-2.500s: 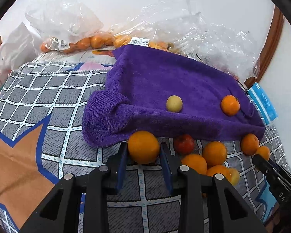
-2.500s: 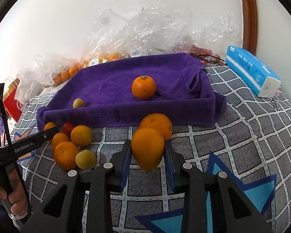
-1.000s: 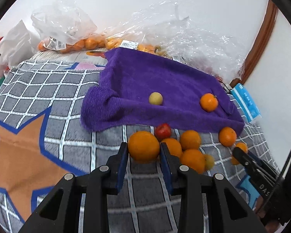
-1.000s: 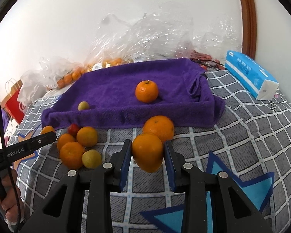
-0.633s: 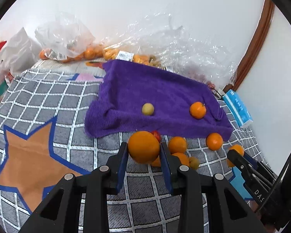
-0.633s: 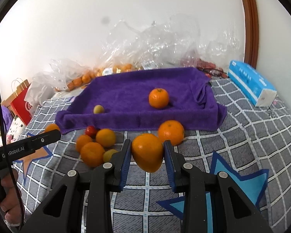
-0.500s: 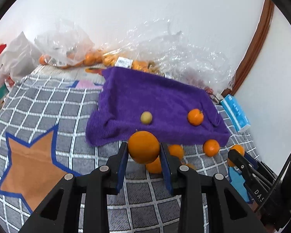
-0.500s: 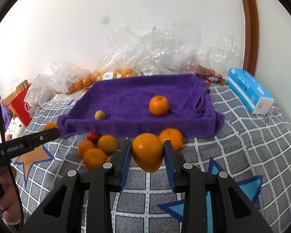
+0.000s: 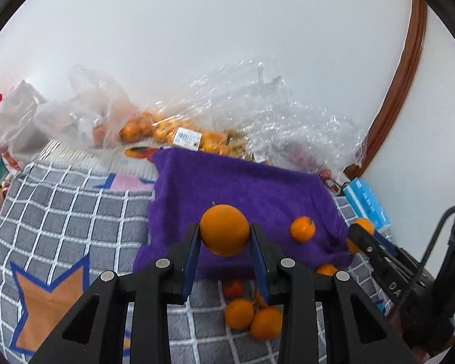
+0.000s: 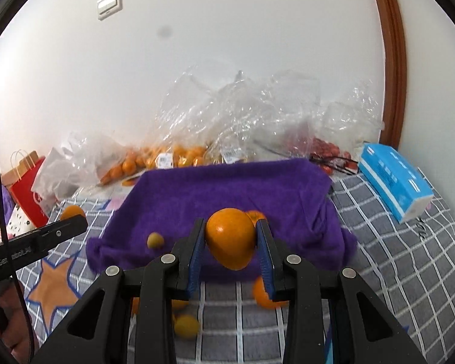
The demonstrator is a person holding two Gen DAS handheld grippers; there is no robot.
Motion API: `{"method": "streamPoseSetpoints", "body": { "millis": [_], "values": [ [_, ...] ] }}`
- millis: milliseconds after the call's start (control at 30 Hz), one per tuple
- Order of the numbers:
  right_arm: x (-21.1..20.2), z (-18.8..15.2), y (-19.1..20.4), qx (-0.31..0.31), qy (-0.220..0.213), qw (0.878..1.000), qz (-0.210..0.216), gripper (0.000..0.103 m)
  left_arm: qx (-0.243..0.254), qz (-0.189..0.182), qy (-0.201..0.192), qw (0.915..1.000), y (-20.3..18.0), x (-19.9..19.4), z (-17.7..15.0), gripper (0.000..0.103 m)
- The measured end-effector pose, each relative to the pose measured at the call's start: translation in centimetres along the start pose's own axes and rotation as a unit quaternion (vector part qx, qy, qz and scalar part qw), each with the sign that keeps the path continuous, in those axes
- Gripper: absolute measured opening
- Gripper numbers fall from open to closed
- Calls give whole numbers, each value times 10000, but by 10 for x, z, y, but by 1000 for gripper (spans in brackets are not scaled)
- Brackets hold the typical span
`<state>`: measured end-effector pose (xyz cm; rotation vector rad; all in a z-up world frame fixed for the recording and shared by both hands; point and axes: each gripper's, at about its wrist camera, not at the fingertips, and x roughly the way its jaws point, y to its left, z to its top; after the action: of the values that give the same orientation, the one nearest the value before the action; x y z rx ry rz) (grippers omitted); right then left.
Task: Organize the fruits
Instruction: 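Lift both held oranges and carry them toward the purple towel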
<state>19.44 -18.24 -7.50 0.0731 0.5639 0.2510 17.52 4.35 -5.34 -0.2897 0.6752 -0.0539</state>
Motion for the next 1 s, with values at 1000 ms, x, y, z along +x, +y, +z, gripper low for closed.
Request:
{"method": "streamPoseSetpoints", "body": {
  "millis": [1000],
  "values": [
    [58, 11, -40, 224, 51, 9994, -246, 33, -803, 162, 8, 9966, 62, 60, 8, 31]
  ]
}}
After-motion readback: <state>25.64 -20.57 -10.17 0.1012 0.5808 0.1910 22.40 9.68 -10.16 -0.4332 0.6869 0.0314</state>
